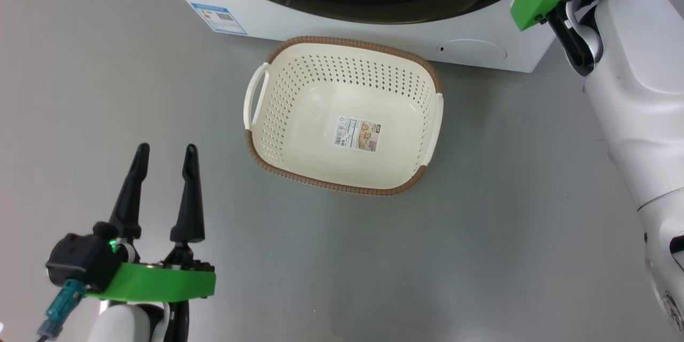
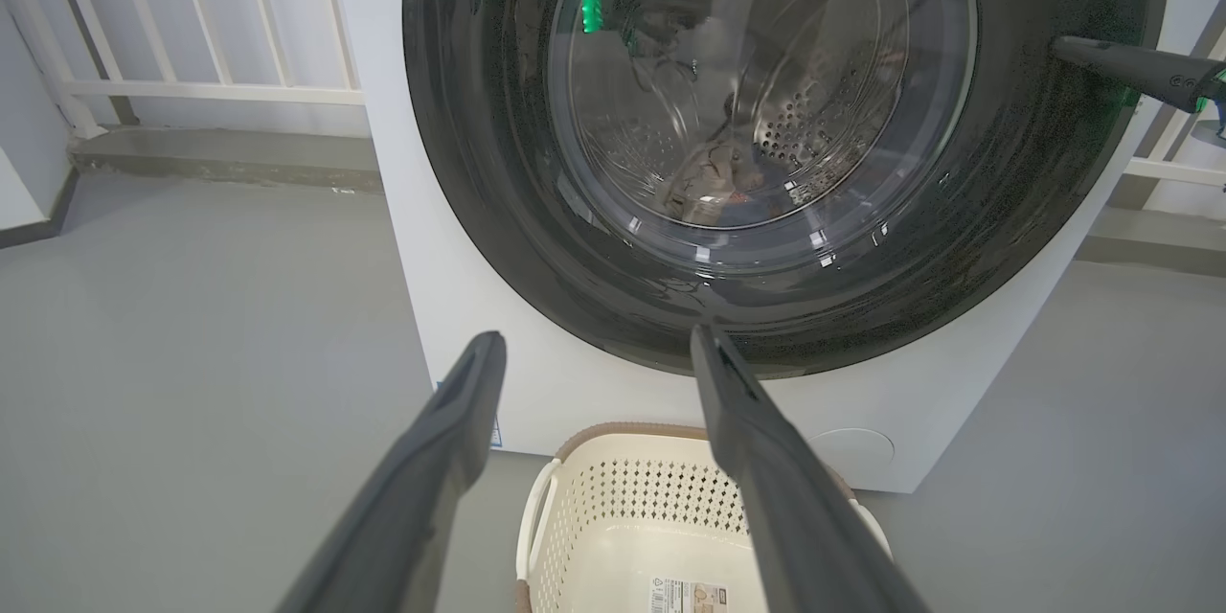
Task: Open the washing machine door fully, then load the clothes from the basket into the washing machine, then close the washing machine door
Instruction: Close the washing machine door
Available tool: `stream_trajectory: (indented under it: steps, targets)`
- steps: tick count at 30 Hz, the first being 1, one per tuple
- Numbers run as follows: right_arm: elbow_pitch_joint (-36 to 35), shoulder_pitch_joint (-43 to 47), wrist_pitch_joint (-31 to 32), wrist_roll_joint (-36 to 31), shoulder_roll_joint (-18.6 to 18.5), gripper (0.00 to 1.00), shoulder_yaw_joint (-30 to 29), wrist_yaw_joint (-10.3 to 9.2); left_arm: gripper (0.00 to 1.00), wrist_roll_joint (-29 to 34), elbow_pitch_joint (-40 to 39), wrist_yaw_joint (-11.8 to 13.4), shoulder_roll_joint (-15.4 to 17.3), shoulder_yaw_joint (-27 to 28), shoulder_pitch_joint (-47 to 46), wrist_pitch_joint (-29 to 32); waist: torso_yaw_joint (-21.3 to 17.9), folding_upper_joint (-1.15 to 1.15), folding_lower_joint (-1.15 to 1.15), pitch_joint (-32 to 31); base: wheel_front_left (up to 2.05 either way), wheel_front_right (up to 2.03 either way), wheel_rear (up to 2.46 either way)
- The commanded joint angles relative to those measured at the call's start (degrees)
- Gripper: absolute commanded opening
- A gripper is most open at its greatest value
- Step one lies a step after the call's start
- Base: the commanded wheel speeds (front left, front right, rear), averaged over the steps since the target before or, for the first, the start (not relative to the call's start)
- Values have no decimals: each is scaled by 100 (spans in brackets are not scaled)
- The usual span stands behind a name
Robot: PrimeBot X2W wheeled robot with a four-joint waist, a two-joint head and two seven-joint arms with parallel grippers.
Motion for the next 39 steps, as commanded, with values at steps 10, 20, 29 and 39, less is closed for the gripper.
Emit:
stream_trajectory:
  steps: [10, 20, 29, 39]
  targets:
    - [-878, 669, -26, 88, 197, 0, 164, -25, 100, 82, -71, -16, 113, 270, -21, -51, -243, 0, 0, -248, 0, 0, 0]
    - [-2213, 1940, -26, 256, -60, 0, 80, -25, 100, 292, -7, -42, 117, 333, 23, -51, -609, 0, 0, -549, 0, 0, 0]
    - [-3376, 3512, -26, 158, -61, 44, -559, -25, 100, 327, 122, -55, 215, 314, 123, -51, -945, 0, 0, -887, 0, 0, 0]
    - [-3818, 4656, -26, 24, 190, 100, -1239, -25, 100, 283, 249, -58, 342, 325, 347, -51, -1203, 0, 0, -1274, 0, 0, 0]
